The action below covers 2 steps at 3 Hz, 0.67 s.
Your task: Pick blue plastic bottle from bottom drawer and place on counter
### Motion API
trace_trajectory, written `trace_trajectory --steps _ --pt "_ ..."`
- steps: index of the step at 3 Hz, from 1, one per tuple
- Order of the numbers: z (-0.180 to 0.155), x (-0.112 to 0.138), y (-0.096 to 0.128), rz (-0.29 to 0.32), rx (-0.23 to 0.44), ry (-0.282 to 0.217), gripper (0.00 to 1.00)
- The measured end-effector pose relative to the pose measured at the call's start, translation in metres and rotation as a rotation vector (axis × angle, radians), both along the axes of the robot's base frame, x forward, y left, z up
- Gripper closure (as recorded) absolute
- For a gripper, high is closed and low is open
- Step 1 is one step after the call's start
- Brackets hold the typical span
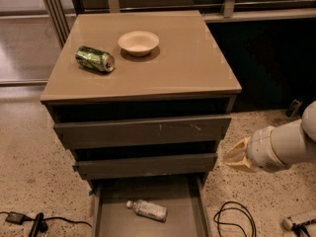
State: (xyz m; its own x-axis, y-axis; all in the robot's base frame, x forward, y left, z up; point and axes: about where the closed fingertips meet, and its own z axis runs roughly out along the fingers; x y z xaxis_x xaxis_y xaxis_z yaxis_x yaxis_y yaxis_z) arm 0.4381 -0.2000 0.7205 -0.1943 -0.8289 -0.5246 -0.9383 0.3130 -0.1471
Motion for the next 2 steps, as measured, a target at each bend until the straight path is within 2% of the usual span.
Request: trace_trajectory --steps 1,2 --pt "-0.0066 0.0081 -0.002 -0.015 0.005 -0.022 0.87" --pt "-0.0065 0.0077 -0.0017 -0.014 0.005 -0.021 0.63"
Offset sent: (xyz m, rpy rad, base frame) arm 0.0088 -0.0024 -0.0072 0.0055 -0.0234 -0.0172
